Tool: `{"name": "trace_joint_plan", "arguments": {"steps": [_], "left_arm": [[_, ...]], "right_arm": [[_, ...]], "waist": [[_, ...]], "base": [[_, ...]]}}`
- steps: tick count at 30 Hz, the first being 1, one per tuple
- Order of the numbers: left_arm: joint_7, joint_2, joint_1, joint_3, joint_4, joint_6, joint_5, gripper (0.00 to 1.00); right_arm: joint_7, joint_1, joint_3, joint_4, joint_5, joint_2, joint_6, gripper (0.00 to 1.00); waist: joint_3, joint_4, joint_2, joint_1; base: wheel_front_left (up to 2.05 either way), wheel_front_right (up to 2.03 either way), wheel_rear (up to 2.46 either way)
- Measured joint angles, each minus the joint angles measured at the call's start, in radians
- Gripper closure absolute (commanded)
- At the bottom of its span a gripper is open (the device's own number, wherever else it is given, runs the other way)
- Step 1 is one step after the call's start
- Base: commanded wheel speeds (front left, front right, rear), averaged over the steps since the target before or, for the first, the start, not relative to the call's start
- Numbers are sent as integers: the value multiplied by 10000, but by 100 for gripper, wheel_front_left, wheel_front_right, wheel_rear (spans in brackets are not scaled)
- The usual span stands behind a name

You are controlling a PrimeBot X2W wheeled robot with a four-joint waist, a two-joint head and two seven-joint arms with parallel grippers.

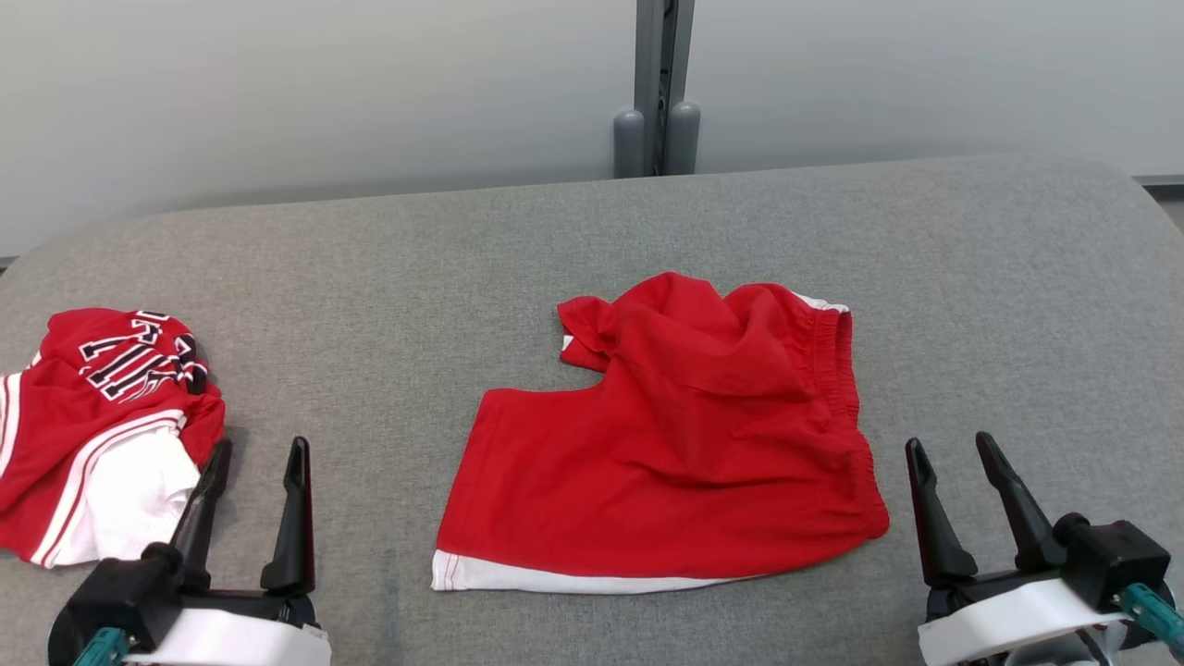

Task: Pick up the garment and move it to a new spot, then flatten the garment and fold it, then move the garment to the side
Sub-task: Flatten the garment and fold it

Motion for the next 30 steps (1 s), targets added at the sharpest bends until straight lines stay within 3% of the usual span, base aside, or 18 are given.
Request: {"name": "trace_joint_plan", "arguments": {"steps": [7,13,30], "left_arm": [[0,-757,67,794,468,-830,788,0],[-2,-1139,80,1227,639,-1243,1256,0],[0,-1685,103,1810,1028,-1643,1837,0]], "right_arm": [[-2,-50,251,234,270,-232,0,0],[-2,-48,372,224,349,-343,0,0],[-2,-110,184,-94,251,-297,0,0]], "waist": [[-269,60,0,0],[-417,40,0,0],[-487,-13,0,0]], "base": [[0,0,0],[0,0,0],[0,0,0]]}}
